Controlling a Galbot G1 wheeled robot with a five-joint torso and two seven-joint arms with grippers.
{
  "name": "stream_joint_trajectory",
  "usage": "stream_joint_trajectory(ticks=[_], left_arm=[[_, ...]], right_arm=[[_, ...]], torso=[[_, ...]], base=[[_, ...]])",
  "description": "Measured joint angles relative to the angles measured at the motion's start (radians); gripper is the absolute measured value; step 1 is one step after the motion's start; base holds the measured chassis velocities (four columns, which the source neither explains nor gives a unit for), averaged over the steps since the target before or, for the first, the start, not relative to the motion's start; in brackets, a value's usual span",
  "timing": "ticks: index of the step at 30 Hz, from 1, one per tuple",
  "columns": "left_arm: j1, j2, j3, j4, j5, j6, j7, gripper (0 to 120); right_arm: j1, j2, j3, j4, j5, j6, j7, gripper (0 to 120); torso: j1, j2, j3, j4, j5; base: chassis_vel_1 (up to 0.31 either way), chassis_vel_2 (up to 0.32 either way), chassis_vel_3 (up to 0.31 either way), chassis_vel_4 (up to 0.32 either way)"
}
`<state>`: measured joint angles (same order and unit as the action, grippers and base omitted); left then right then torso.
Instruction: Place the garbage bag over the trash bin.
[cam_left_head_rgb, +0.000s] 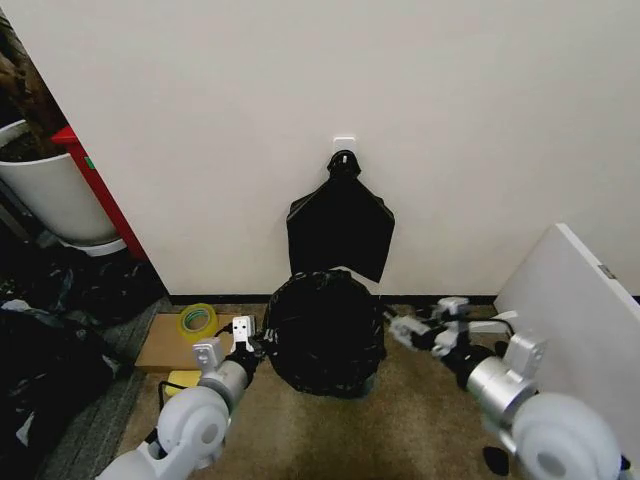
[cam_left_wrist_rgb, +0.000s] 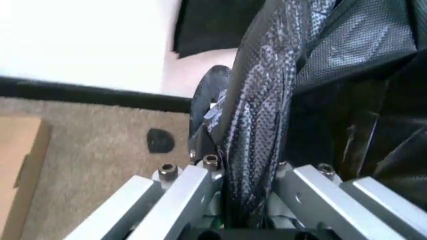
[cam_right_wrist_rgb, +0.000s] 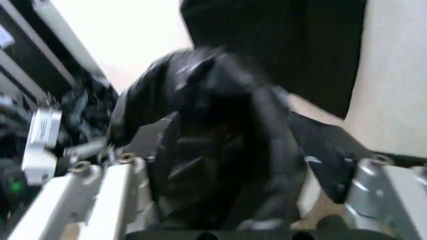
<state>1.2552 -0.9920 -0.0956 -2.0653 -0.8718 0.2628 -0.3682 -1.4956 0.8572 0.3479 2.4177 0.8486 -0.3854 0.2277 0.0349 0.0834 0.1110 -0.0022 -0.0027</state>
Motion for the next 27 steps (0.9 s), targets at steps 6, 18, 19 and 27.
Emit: stream_joint_trajectory(ticks=[6, 18, 19, 27], left_arm=[[-0.033, 0.000, 0.066, 0.011, 0.073, -0.006, -0.003, 1], [-0.188, -0.051, 0.257, 0.080, 0.241, -0.003, -0.056, 1], [-0.189, -0.051, 0.264, 0.082, 0.265, -0.004, -0.055, 1], [-0.141, -0.027, 0.260, 0.057, 0.337, -0.011, -0.038, 1]], right_arm=[[0.016, 0.020, -0.079, -0.006, -0.073, -0.040, 0.039, 45], [0.110, 0.100, -0.262, -0.152, -0.247, -0.156, 0.178, 0], [0.129, 0.118, -0.278, -0.178, -0.249, -0.168, 0.196, 0], [0.256, 0.218, -0.386, -0.303, -0.240, -0.208, 0.276, 0]], torso=[[0.000, 0.000, 0.000, -0.0001, 0.0002], [0.000, 0.000, 0.000, -0.0006, 0.0001], [0.000, 0.000, 0.000, -0.0004, 0.0003], [0.000, 0.000, 0.000, 0.0000, 0.0001]], base=[[0.000, 0.000, 0.000, 0.000], [0.000, 0.000, 0.000, 0.000], [0.000, 0.000, 0.000, 0.000], [0.000, 0.000, 0.000, 0.000]])
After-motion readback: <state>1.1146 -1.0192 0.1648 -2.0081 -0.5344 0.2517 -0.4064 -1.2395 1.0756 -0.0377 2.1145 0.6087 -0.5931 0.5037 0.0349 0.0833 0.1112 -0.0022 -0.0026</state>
